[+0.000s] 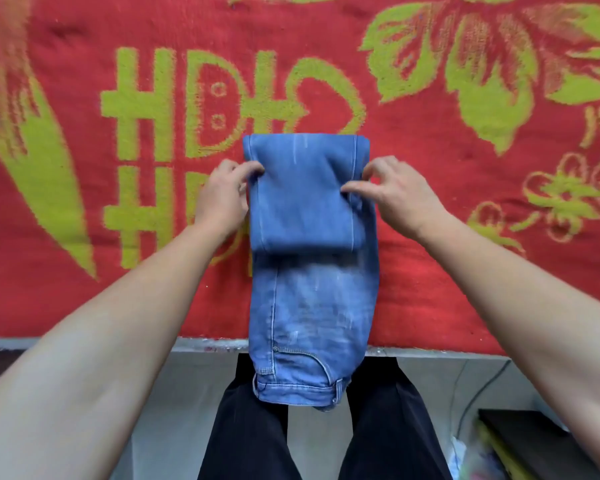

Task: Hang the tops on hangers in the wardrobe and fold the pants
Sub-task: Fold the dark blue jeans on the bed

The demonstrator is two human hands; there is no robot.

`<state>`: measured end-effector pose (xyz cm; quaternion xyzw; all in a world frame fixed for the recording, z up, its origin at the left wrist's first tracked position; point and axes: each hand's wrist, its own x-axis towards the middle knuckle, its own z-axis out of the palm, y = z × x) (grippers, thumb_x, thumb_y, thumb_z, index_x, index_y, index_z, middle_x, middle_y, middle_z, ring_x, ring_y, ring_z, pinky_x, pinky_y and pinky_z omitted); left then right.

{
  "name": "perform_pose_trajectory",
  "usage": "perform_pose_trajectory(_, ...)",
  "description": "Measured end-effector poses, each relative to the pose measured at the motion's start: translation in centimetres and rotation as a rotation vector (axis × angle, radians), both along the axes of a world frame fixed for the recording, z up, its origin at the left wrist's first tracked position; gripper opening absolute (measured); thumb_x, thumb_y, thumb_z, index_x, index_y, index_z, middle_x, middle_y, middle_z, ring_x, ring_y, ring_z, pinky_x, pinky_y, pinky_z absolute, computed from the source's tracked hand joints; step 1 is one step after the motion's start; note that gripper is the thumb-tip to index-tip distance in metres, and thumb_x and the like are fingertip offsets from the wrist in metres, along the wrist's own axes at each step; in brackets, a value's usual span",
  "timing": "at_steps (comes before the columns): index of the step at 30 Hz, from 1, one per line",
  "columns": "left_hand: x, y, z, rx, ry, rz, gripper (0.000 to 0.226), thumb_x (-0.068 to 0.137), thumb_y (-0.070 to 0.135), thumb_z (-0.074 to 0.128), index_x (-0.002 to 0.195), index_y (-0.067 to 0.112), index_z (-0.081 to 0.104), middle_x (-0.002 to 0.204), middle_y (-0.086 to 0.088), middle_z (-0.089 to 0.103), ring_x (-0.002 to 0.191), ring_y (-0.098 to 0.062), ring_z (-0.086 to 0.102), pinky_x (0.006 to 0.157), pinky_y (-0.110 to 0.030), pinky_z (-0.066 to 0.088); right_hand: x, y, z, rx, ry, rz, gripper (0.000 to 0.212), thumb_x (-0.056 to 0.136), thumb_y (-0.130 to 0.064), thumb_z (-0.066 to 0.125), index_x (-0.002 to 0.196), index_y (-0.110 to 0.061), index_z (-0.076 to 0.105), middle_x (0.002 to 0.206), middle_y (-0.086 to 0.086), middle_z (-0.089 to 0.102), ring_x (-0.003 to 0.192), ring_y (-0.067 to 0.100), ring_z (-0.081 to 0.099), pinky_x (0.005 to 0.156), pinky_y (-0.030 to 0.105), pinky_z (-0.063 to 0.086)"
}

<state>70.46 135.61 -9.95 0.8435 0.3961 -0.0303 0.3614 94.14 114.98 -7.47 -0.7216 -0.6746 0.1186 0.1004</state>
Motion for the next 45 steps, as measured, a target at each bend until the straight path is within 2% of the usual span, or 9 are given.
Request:
perform_pose_trajectory(5, -0.4, -2.8, -0.2, -0.224, -0.062, 0.289, 0.047, 0.093, 0.0, 0.045, 0.132, 0.021, 0.06, 0.099, -0.006, 0.065, 0.083, -0.014, 0.056, 0.085, -0.026, 0.046, -4.0, -2.3, -0.1, -0.206, 0.475, -0.557, 0.047, 0.089, -0.002, 0.051, 0.128, -0.025, 0.066, 0.107, 0.003, 0.056, 0.102, 0.025, 0.059, 0.091, 0.036, 0.048)
perform_pose_trajectory(8, 0.1, -4.7, 0.0, -0.359, -0.129, 0.396, 0.044, 0.098, 0.012, 0.04, 0.141, 0.022, 0.046, 0.122, 0.003, 0.057, 0.109, -0.014, 0.054, 0.099, -0.027, 0.039, -6.3, -1.5, -0.1, -0.179, 0.653, -0.901, 0.025, 0.094, -0.031, 0.062, 0.117, -0.02, 0.059, 0.106, -0.001, 0.058, 0.092, 0.02, 0.062, 0.092, 0.035, 0.046)
perform_pose_trajectory(11, 0.0, -5.7, 0.0, -0.396, -0.149, 0.456, 0.046, 0.1, 0.026, 0.037, 0.146, 0.03, 0.037, 0.144, 0.008, 0.047, 0.129, -0.013, 0.045, 0.112, -0.028, 0.03, -7.7, -0.5, -0.4, -0.318, 0.791, -1.115, 0.061, 0.085, -0.055, 0.069, 0.126, -0.015, 0.047, 0.117, 0.003, 0.063, 0.105, 0.021, 0.06, 0.093, 0.032, 0.043)
perform_pose_trajectory(14, -0.1, -6.4, -0.1, -0.413, -0.139, 0.492, 0.05, 0.099, 0.037, 0.038, 0.147, 0.028, 0.034, 0.146, 0.01, 0.044, 0.133, -0.012, 0.042, 0.113, -0.028, 0.028, -7.6, -0.5, -0.8, -0.407, 0.835, -1.155, 0.068, 0.082, -0.054, 0.072, 0.133, -0.013, 0.051, 0.119, 0.001, 0.064, 0.112, 0.019, 0.059, 0.098, 0.032, 0.044)
perform_pose_trajectory(19, -1.5, -8.1, 0.3, -0.458, -0.139, 0.503, 0.066, 0.081, 0.031, 0.06, 0.141, 0.02, 0.035, 0.133, -0.007, 0.057, 0.117, -0.026, 0.059, 0.105, -0.044, 0.044, -8.1, -2.2, -0.5, -0.376, 0.931, -1.122, 0.035, 0.082, -0.04, 0.071, 0.089, -0.006, 0.067, 0.086, 0.002, 0.069, 0.085, 0.024, 0.063, 0.076, 0.037, 0.049)
perform_pose_trajectory(27, -2.2, -8.0, -2.7, -0.398, 0.154, 0.523, 0.068, 0.079, 0.023, 0.077, 0.131, 0.016, 0.034, 0.091, -0.008, 0.063, 0.093, -0.033, 0.065, 0.09, -0.045, 0.05, -7.0, -2.4, -2.6, -0.691, 0.638, -0.831, 0.053, 0.079, -0.057, 0.074, 0.107, -0.015, 0.058, 0.117, 0.006, 0.067, 0.111, 0.03, 0.061, 0.092, 0.038, 0.047)
perform_pose_trajectory(32, -2.1, -6.5, -2.2, -0.344, 0.277, 0.507, 0.079, 0.064, 0.034, 0.088, 0.127, 0.013, 0.046, 0.117, -0.007, 0.055, 0.109, -0.024, 0.057, 0.098, -0.04, 0.046, -3.7, -1.1, -1.3, -0.865, 0.603, -0.789, 0.069, 0.052, -0.074, 0.082, 0.084, -0.019, 0.056, 0.095, -0.001, 0.062, 0.093, 0.023, 0.058, 0.078, 0.037, 0.05)
perform_pose_trajectory(38, -1.2, -5.1, 0.0, -0.823, 0.106, 0.676, 0.062, 0.071, -0.002, 0.081, 0.126, 0.007, 0.052, 0.114, -0.01, 0.069, 0.103, -0.023, 0.068, 0.074, -0.03, 0.054, -3.0, -0.6, -0.8, -0.583, 1.051, -1.083, 0.117, 0.059, -0.031, 0.097, 0.149, -0.013, 0.024, 0.137, 0.006, 0.054, 0.124, 0.021, 0.056, 0.11, 0.04, 0.043)
perform_pose_trajectory(45, 0.3, -4.4, 2.2, -0.874, 0.006, 0.568, 0.043, 0.072, -0.015, 0.072, 0.113, -0.003, 0.066, 0.109, -0.016, 0.071, 0.089, -0.023, 0.069, 0.064, -0.024, 0.054, -2.0, 0.9, 1.8, -0.532, 0.911, -0.99, 0.044, 0.065, -0.012, 0.091, 0.106, -0.014, 0.075, 0.1, -0.002, 0.076, 0.094, 0.013, 0.071, 0.084, 0.028, 0.058)
